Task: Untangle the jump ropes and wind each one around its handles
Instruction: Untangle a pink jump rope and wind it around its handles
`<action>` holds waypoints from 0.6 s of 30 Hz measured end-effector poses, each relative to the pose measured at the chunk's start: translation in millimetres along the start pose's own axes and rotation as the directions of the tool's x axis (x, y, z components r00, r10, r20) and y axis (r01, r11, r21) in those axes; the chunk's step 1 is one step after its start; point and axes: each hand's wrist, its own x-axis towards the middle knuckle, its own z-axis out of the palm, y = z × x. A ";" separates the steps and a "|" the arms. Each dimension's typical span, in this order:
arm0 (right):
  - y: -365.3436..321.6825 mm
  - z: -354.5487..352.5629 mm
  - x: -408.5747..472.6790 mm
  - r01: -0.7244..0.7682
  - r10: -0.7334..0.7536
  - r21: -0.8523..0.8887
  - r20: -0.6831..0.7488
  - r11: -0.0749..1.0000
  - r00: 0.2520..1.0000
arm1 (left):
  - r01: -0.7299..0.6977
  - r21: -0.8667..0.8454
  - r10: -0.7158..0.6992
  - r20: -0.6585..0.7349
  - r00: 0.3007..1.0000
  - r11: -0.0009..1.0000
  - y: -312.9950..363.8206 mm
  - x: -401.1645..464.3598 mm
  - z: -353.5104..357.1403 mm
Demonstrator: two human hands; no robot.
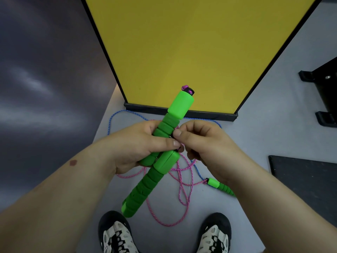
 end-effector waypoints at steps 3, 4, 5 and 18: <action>1.0 -2.9 0.7 -0.029 0.027 -0.060 -0.023 0.998 0.999 | -0.006 0.017 0.007 -0.021 1.000 1.000 -2.1 1.0 0.6; 1.0 -4.2 0.8 -0.038 0.035 -0.082 -0.035 0.996 0.999 | -0.010 0.018 0.010 -0.021 1.000 1.000 -2.5 1.2 0.9; 1.2 -5.4 1.1 -0.045 0.040 -0.100 -0.045 0.994 0.998 | -0.015 0.023 0.016 -0.020 1.000 1.000 -2.6 1.5 0.9; 4.3 -1.4 1.1 0.013 -0.012 0.025 -0.038 1.000 0.999 | -0.030 -0.043 0.029 -0.027 0.999 0.999 -0.6 1.3 -0.7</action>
